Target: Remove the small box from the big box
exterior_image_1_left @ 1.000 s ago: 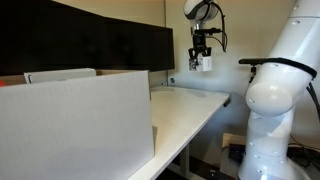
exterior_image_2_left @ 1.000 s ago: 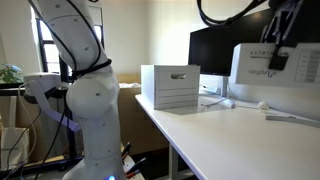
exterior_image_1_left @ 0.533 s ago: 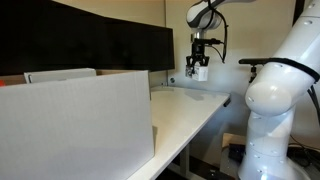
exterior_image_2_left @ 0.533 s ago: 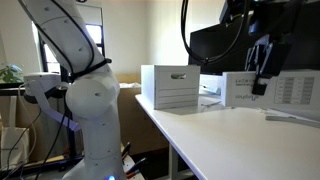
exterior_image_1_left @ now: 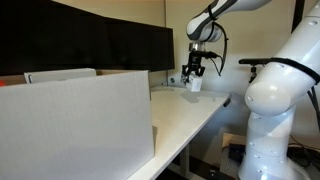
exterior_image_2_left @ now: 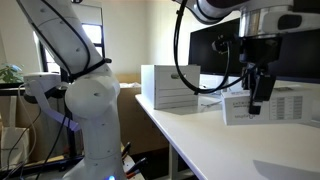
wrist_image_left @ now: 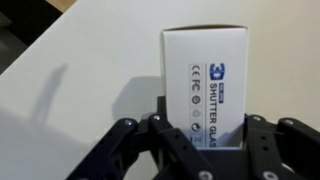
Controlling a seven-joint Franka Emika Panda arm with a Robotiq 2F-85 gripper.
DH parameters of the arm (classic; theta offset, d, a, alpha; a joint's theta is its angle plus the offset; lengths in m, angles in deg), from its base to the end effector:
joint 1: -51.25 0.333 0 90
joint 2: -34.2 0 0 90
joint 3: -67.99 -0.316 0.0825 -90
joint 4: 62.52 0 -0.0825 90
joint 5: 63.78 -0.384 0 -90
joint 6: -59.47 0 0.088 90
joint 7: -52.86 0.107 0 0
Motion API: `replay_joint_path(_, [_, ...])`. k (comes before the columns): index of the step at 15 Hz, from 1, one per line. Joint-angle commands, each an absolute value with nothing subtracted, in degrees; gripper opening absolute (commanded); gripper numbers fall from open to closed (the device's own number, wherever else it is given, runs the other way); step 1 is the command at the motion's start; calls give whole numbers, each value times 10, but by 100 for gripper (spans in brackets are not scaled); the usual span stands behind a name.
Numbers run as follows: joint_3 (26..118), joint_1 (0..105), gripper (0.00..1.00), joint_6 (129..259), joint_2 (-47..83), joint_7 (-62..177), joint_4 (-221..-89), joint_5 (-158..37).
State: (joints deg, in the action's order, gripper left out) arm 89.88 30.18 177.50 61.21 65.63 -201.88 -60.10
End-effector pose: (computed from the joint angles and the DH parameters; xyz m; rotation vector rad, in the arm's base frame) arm 0.2998 -0.2940 0.4697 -2.7350 1.3417 -0.1475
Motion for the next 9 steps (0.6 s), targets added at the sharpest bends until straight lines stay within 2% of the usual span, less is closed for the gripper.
replay_joint_path(1, [884, 290, 31, 1831, 598, 665, -2038, -628])
replay_joint_path(9, [877, 289, 31, 1890, 517, 679, -2028, -627])
